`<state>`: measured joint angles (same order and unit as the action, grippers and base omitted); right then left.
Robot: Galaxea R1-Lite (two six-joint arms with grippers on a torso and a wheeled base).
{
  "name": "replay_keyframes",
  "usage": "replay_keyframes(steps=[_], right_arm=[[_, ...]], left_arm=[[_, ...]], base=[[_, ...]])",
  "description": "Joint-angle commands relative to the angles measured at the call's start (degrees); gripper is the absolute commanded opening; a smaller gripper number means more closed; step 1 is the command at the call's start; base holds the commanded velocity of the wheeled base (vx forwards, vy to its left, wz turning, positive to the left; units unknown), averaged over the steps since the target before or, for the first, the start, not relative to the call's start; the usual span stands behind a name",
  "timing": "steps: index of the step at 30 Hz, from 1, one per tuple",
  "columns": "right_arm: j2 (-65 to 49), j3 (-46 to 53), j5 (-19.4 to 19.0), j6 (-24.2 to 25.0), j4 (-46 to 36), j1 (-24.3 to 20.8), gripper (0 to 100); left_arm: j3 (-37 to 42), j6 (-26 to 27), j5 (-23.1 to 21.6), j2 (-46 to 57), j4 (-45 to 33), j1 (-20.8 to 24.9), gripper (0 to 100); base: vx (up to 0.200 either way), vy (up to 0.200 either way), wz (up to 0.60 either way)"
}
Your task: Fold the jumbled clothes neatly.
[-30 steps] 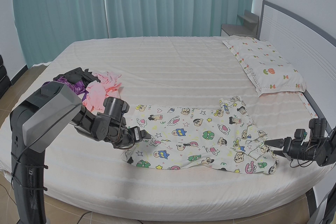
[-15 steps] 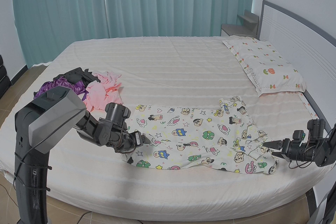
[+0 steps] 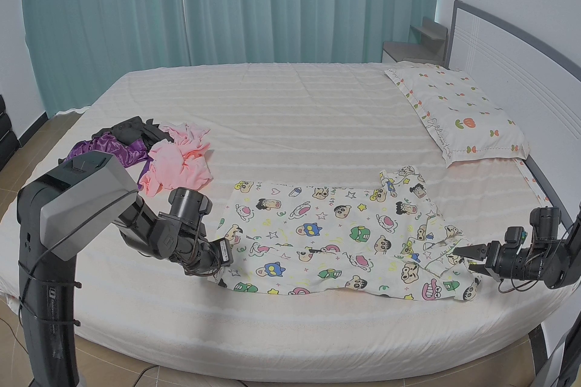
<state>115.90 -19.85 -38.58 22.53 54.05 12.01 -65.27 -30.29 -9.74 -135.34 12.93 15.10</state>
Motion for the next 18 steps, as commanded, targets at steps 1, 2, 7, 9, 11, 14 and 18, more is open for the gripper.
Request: replay_keyframes(steps=[1,2,7,9,11,14,18], right_arm=[[0.12,0.07,0.0,-0.03,0.0,0.03,100],[0.12,0.07,0.0,-0.03,0.0,-0.05,100],[0.21,0.07,0.09,-0.03,0.0,-0.05,100],[0.21,0.07,0.09,-0.03,0.0,-0.05,100],[0.21,0.07,0.09,-0.03,0.0,-0.05,100],[0.21,0.16,0.09,-0.03,0.0,-0.05,100],[0.21,0.51,0.0,-0.2,0.09,-0.14,100]], left_arm=[[2.25,-0.12,0.16,2.54,-0.1,0.01,0],[2.78,-0.12,0.25,2.8,-0.1,-0.07,0],[4.18,-0.2,1.74,2.8,-0.01,-0.07,0],[4.18,-0.2,1.83,2.71,-0.01,0.01,0],[4.01,-0.38,1.74,2.71,-0.01,0.01,0],[3.74,-0.91,1.74,2.71,-0.01,0.1,100],[3.66,-1.17,1.74,2.89,1.57,-0.07,100]], base=[[0.0,0.0,0.0],[0.0,0.0,0.0],[0.0,0.0,0.0],[0.0,0.0,0.0],[0.0,0.0,0.0],[0.0,0.0,0.0],[0.0,0.0,0.0]])
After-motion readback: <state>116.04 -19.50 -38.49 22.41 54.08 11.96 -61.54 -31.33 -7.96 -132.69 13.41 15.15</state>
